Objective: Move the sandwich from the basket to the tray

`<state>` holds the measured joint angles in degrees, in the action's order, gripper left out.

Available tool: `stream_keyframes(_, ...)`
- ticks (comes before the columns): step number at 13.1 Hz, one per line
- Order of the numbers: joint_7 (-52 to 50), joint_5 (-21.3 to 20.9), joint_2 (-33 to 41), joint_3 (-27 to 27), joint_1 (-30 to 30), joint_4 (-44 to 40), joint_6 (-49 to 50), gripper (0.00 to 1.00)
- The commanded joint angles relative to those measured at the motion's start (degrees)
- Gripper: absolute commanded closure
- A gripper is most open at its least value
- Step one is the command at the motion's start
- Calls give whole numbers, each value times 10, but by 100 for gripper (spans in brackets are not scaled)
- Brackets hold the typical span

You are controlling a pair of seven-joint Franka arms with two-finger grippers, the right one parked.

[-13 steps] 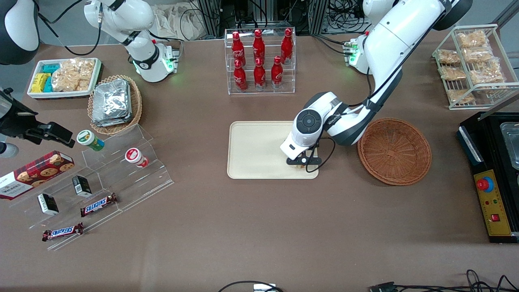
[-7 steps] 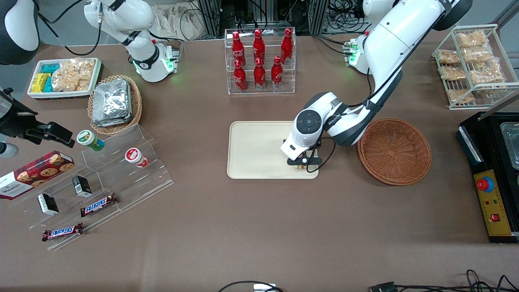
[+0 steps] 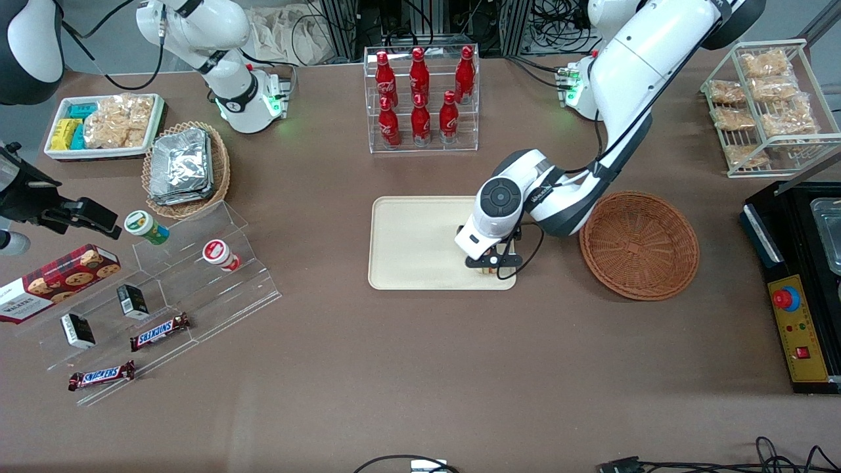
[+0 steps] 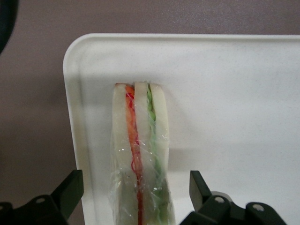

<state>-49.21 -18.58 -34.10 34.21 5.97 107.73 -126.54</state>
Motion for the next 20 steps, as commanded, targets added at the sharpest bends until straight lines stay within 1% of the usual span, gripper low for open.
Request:
stream_keyframes(1,-12,-4,17,3,-6,2,2,0)
stream_keyframes(3,-8,1,54,4,-7,-11,49,0)
stream_keyframes(4,-4,19,73,4,-7,-24,82,0)
stream_keyframes(5,1,49,95,4,-7,-38,111,0)
stream_keyframes(6,20,76,122,4,-8,-50,145,0)
stream_keyframes(7,46,92,157,2,-8,-54,181,0)
stream_keyframes(8,74,107,190,-15,-9,-55,207,0)
stream_keyframes(9,104,128,227,-45,-9,-53,230,0)
stream_keyframes(10,138,159,264,-69,-10,-53,250,0)
stream_keyframes(11,162,180,300,-106,-6,-52,270,0)
stream_keyframes(12,177,182,329,-134,-3,-49,290,0)
stream_keyframes(13,195,181,357,-151,-3,-44,300,0)
stream_keyframes(15,221,182,403,-209,-1,-21,304,0)
stream_keyframes(16,262,183,422,-237,2,-14,306,0)
stream_keyframes(17,306,185,433,-270,3,-11,319,0)
stream_keyframes(18,329,188,442,-297,3,-12,332,0)
stream_keyframes(20,373,188,458,-333,3,-11,346,0)
